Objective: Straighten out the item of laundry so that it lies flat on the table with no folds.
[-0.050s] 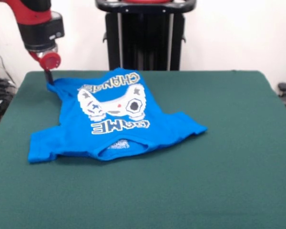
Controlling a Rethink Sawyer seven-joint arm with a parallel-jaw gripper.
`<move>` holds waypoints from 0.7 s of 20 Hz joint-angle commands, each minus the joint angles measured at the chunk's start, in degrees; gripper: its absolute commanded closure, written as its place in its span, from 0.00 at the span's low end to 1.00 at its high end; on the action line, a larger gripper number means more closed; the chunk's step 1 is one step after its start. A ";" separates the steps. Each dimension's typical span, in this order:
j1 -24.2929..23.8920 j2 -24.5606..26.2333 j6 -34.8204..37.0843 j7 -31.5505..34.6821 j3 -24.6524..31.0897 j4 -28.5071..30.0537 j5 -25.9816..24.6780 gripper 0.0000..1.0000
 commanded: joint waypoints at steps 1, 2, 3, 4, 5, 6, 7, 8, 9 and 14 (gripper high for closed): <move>0.31 -0.80 5.94 -20.08 5.71 1.75 -4.77 1.00; 0.08 -0.68 5.89 -20.00 5.83 1.82 -4.94 1.00; -0.01 -0.49 5.75 -19.76 5.92 1.84 -5.19 1.00; -0.09 -0.19 5.60 -19.50 6.00 1.79 -5.44 1.00; -0.11 0.12 5.41 -19.20 6.07 1.70 -5.68 1.00; -0.09 0.46 5.18 -18.83 6.10 1.62 -5.94 1.00; 0.00 0.89 4.96 -18.44 6.13 1.42 -6.16 1.00; 0.02 1.01 4.73 -18.19 6.21 1.43 -6.37 1.00; -0.05 1.14 4.36 -18.15 6.35 1.52 -6.64 1.00; 0.15 1.51 3.41 -17.06 6.43 1.59 -7.57 0.00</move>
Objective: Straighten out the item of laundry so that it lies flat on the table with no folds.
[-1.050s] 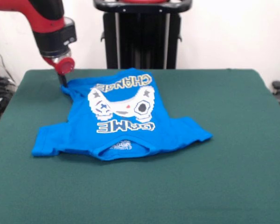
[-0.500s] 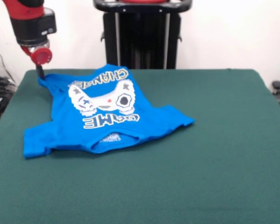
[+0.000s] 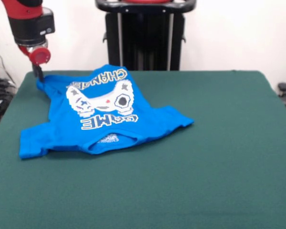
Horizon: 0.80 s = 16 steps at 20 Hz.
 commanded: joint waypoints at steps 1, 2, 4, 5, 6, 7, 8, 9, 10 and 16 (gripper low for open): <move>2.25 2.51 3.54 -17.06 6.44 1.55 -3.62 0.00; 2.49 2.46 4.11 -16.65 6.38 1.48 -3.18 0.00; 2.85 1.74 3.11 -14.11 6.04 1.87 -2.49 0.00; 3.04 0.94 2.57 -13.12 5.98 2.24 -2.14 0.00; 3.31 0.05 2.41 -12.85 6.09 2.52 -1.96 0.00; 3.33 -0.82 2.33 -12.82 6.37 2.95 -1.65 0.00; 3.38 -1.62 2.80 -13.18 6.70 3.21 -1.23 0.00; 3.21 -2.29 3.36 -13.62 7.10 3.56 -0.69 0.00; 3.25 -2.87 3.78 -13.88 7.32 3.76 -0.34 0.00; 4.67 -6.13 4.41 -12.20 8.62 4.31 1.63 0.00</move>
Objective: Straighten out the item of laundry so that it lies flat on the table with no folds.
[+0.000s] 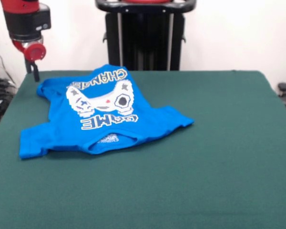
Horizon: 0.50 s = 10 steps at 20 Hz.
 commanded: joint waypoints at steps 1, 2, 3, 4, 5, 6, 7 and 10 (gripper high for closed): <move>4.91 -3.76 4.77 -12.05 7.78 3.70 2.43 0.00; 5.33 -4.25 5.23 -11.91 7.80 3.56 2.75 0.00; 5.59 -4.64 5.87 -11.89 7.98 3.47 3.36 0.00; 5.99 -5.11 6.16 -11.88 8.03 3.31 3.59 0.00; 6.23 -5.51 6.62 -11.93 8.20 3.38 4.12 0.00; 6.39 -5.66 6.78 -11.90 8.41 3.30 4.56 0.00; 6.48 -5.67 6.62 -11.83 8.79 3.21 5.03 0.00; 7.55 -4.99 6.48 -10.72 9.51 2.30 6.20 0.00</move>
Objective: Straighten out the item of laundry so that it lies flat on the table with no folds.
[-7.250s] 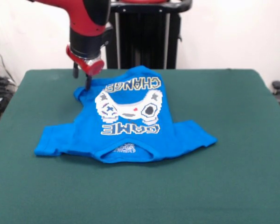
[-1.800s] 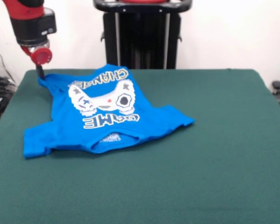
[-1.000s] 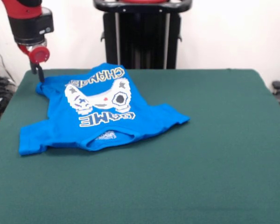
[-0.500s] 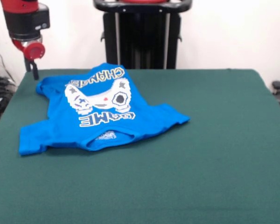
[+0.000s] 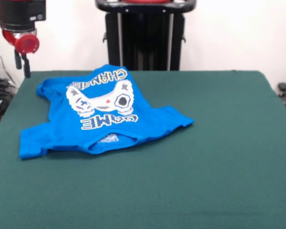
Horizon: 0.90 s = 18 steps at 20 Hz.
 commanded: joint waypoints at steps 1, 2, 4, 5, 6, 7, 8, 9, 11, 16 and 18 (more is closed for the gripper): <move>5.49 0.43 6.25 -10.21 7.84 1.89 4.08 0.00; 5.92 0.93 5.86 -9.50 7.96 1.58 4.41 0.00; 7.05 2.08 4.97 -8.18 7.71 0.52 4.68 0.00; 7.76 2.54 4.47 -7.59 7.47 -0.07 4.48 0.00; 8.39 3.16 4.21 -6.99 7.25 -0.72 4.53 0.00; 9.22 3.59 3.68 -6.14 6.79 -1.30 4.33 0.00; 10.12 4.05 3.16 -5.22 6.29 -1.99 4.14 0.00; 10.80 4.39 2.70 -4.46 5.82 -2.54 3.99 0.00; 12.07 5.38 1.95 -3.40 5.09 -3.96 3.72 0.00; 15.07 8.53 1.72 -2.19 3.82 -8.98 3.49 0.00; 16.24 9.93 1.90 -1.80 3.37 -11.15 3.58 0.00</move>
